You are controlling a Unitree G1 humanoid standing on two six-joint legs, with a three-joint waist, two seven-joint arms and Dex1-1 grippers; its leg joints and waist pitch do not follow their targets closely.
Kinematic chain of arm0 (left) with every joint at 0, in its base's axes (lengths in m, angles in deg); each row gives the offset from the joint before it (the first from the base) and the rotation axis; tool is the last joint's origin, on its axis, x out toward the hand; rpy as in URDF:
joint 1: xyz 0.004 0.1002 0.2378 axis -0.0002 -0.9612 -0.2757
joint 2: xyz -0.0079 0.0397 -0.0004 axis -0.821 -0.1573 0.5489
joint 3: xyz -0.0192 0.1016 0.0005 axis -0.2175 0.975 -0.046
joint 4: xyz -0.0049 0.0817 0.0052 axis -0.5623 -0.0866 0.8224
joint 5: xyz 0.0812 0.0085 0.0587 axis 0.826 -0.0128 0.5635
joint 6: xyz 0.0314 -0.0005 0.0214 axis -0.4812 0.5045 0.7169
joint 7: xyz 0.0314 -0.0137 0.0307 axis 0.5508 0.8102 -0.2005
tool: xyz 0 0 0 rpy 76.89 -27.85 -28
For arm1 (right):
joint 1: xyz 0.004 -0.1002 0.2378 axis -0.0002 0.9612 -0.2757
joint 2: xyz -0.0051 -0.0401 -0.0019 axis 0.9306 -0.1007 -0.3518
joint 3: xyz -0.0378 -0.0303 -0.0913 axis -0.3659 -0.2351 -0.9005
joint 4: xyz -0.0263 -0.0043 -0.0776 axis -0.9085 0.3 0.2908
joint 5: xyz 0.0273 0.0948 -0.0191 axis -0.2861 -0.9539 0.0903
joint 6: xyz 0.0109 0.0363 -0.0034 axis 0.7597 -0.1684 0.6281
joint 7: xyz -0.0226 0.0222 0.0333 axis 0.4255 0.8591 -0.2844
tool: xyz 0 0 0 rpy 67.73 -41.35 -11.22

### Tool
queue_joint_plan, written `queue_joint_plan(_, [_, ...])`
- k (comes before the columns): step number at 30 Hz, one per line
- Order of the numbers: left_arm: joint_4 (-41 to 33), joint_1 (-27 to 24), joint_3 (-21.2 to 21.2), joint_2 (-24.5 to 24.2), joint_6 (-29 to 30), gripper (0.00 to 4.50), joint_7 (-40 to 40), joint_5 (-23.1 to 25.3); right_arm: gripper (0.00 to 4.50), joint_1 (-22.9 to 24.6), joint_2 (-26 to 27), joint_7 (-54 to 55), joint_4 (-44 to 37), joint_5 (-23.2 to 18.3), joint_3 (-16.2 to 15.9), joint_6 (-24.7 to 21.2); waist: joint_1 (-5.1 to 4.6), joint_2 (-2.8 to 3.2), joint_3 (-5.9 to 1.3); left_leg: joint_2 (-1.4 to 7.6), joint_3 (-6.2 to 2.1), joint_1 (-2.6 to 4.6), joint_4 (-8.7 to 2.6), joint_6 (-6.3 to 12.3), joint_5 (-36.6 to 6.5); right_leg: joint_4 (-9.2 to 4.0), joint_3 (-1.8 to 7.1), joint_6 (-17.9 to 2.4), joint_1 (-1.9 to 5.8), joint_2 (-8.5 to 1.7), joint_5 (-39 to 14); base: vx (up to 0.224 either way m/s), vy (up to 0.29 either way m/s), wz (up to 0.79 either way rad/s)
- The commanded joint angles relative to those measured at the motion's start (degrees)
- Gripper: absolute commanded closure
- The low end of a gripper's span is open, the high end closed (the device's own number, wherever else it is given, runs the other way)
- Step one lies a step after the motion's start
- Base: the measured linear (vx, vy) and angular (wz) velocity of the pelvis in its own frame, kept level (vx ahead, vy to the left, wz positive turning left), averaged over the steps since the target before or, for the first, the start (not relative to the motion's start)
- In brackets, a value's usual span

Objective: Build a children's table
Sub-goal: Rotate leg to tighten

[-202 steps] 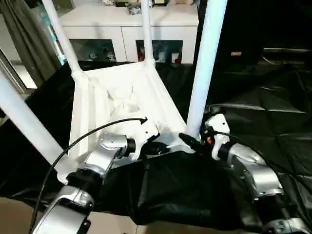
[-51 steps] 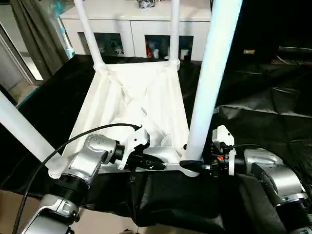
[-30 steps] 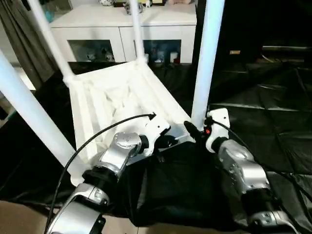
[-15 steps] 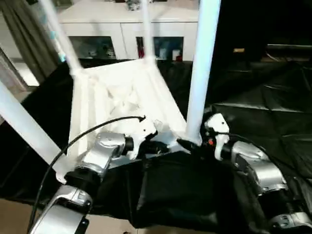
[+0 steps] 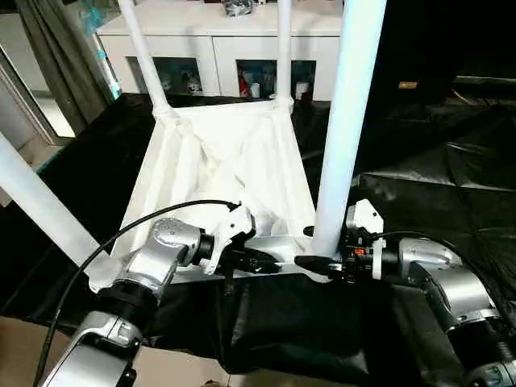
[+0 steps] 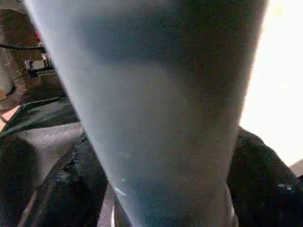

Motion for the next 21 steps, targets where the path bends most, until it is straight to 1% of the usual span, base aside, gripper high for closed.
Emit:
queue_joint_plan(1, [-2.6,0.1,-1.0,0.4,-0.3,4.50,2.0,-4.2,1.64,0.4,0.0,-0.8,-1.5,-1.2,-0.7,-0.7,-0.21,-1.52,-3.48,3.10,-1.22,1.18,-3.63,4.84,-12.0,-4.07,1.78,-13.4,2.28,-3.01,-12.8,0.000,0.000,0.00])
queue_joint_plan(3, [-2.5,0.1,-1.3,0.6,-0.5,4.50,0.8,-3.7,1.77,0.6,0.4,0.2,-1.4,-1.3,-0.3,-0.8,0.04,-1.20,-3.50,3.14,-1.28,1.20,-3.64,4.97,-11.8,-4.02,1.71,-13.5,2.25,-3.00,-12.4,0.000,0.000,0.00])
queue_joint_plan(4, [-2.1,0.2,-1.5,1.0,-1.0,4.50,-0.5,-3.2,1.80,0.7,0.9,1.3,-1.2,-1.1,0.1,-1.0,-0.01,-1.31,-3.49,3.12,-1.23,1.19,-3.62,4.96,-11.9,-4.09,1.71,-13.5,2.25,-2.97,-12.4,0.000,0.000,0.00])
queue_joint_plan(5, [-0.8,0.9,-2.1,1.8,-1.7,4.50,-3.2,-2.4,1.80,0.6,2.0,4.5,-0.1,-0.2,0.6,-1.0,0.00,-1.24,-3.49,3.13,-1.30,1.16,-3.65,4.59,-12.0,-4.03,1.74,-13.5,2.20,-3.01,-12.4,0.000,0.000,0.00])
queue_joint_plan(6, [0.1,1.3,-2.5,2.3,-2.2,4.50,-5.1,-1.9,1.85,0.5,2.7,6.7,0.6,0.5,1.1,-1.1,-0.17,-1.31,-3.44,3.00,-1.32,1.12,-3.70,4.15,-12.6,-4.15,1.71,-13.3,2.18,-2.98,-13.0,0.000,0.000,0.00])
queue_joint_plan(7, [1.5,2.1,-2.9,3.1,-2.6,4.50,-8.1,-1.0,1.90,0.3,3.8,10.4,2.2,1.9,1.6,-0.7,-0.20,-1.04,-3.41,2.96,-1.36,1.21,-3.76,3.81,-13.1,-4.23,1.67,-13.1,2.17,-3.00,-13.8,0.000,0.000,0.00])
queue_joint_plan(8, [3.1,3.1,-3.4,4.2,-2.9,4.50,-11.7,-0.1,1.90,0.0,5.3,15.2,4.2,3.6,2.2,-0.3,-0.45,-0.97,-3.35,2.89,-1.41,1.15,-3.83,2.94,-13.9,-4.35,1.69,-12.7,2.01,-2.99,-15.1,0.000,0.000,0.00])
queue_joint_plan(9, [4.2,3.9,-3.9,5.1,-2.9,4.50,-14.3,0.3,1.91,-0.2,6.3,18.6,5.6,4.7,2.7,0.0,-0.67,-1.15,-3.29,2.70,-1.47,1.28,-3.95,2.13,-15.0,-4.62,1.68,-12.1,2.15,-3.07,-16.7,0.000,0.000,0.00])
queue_joint_plan(10, [6.2,5.4,-5.0,7.3,-3.1,4.50,-19.8,0.9,1.92,-0.4,8.8,24.7,7.8,5.9,3.6,-0.2,-1.01,-0.55,-3.25,2.69,-1.62,1.24,-4.09,1.31,-15.3,-4.60,1.68,-11.8,2.14,-3.10,-17.4,0.000,0.000,0.00])
queue_joint_plan(11, [6.5,5.7,-5.0,7.8,-3.0,4.50,-20.5,1.0,1.92,-0.5,9.3,25.8,8.1,6.0,3.7,-0.3,-1.36,-0.82,-3.11,2.64,-1.50,1.38,-4.18,1.06,-16.3,-4.98,1.63,-11.6,1.94,-2.88,-18.1,0.000,0.000,0.00])
queue_joint_plan(12, [7.1,6.3,-5.2,9.1,-2.8,4.50,-22.7,1.2,1.92,-0.7,10.8,29.0,9.0,6.3,4.1,-0.4,-1.75,-1.02,-3.14,2.45,-1.64,1.49,-4.18,0.57,-17.6,-5.08,1.59,-11.2,2.13,-2.92,-19.4,0.000,0.000,0.00])
queue_joint_plan(13, [7.6,6.7,-5.3,10.1,-2.7,4.50,-24.4,1.5,1.92,-0.9,12.0,31.3,9.5,6.6,4.3,-0.5,-1.89,-0.64,-3.18,2.42,-1.72,1.44,-4.20,0.56,-17.7,-5.01,1.62,-11.1,2.15,-2.97,-19.7,0.000,0.000,0.00])
queue_joint_plan(14, [7.9,7.1,-5.3,11.0,-2.6,4.50,-25.8,1.6,1.92,-1.1,13.1,33.3,9.9,6.7,4.5,-0.8,-2.13,-0.64,-3.20,2.50,-1.68,1.49,-4.22,0.76,-17.8,-5.25,1.67,-10.8,2.11,-2.92,-19.4,0.000,0.000,0.00])
queue_joint_plan(15, [8.3,7.5,-5.5,12.4,-2.4,4.50,-28.3,1.8,1.93,-1.6,14.8,36.4,10.4,6.8,4.8,-1.1,-2.15,-0.72,-3.31,2.45,-1.69,1.46,-4.13,0.94,-17.4,-5.14,1.69,-10.8,2.20,-2.94,-18.7,0.000,0.000,0.00])
queue_joint_plan(16, [8.7,7.8,-5.7,13.3,-2.4,4.50,-30.4,2.1,1.93,-2.0,15.9,38.4,11.1,7.0,4.9,-1.1,-2.22,-0.57,-3.33,2.38,-1.60,1.25,-4.06,1.50,-16.4,-5.14,1.73,-10.9,2.23,-2.89,-17.5,0.000,0.000,0.00])
queue_joint_plan(17, [8.9,7.9,-5.7,13.6,-2.5,4.50,-31.1,2.2,1.93,-2.2,16.2,39.2,11.3,7.2,4.9,-1.1,-2.35,-0.60,-3.40,2.31,-1.57,1.17,-4.00,1.98,-15.7,-5.06,1.65,-11.0,2.27,-2.82,-16.7,0.000,0.000,0.00])
queue_joint_plan(18, [9.6,8.4,-5.8,15.1,-2.5,4.50,-33.7,2.3,1.93,-3.1,18.1,42.0,12.6,8.6,4.1,-0.9,-2.38,-0.62,-3.47,2.21,-1.53,1.13,-3.88,2.54,-15.1,-5.09,1.60,-11.0,2.32,-2.87,-16.7,0.000,0.000,0.00])
queue_joint_plan(19, [9.6,8.4,-5.8,15.1,-2.5,4.50,-33.7,2.3,1.93,-3.1,18.1,42.0,12.6,8.6,4.1,-0.9,-2.47,-0.57,-3.46,2.16,-1.53,1.02,-3.83,2.68,-14.9,-5.10,1.59,-11.0,2.31,-2.94,-16.9,0.000,0.000,0.00])
queue_joint_plan(20, [10.5,8.7,-5.8,15.9,-3.1,4.50,-34.5,2.2,1.93,-3.6,19.6,41.2,13.0,8.9,3.2,-0.3,-2.47,-0.50,-3.54,2.14,-1.51,1.06,-3.75,3.09,-14.6,-5.23,1.53,-10.6,2.35,-2.99,-17.6,0.000,0.000,0.00])
queue_joint_plan(21, [11.0,9.0,-5.9,16.1,-3.4,4.50,-34.5,2.3,1.93,-3.7,20.2,40.3,12.9,8.5,3.1,0.0,-2.54,-0.44,-3.50,2.13,-1.53,0.94,-3.77,3.64,-14.7,-5.31,1.52,-10.4,2.39,-2.98,-18.2,0.000,0.000,0.00])
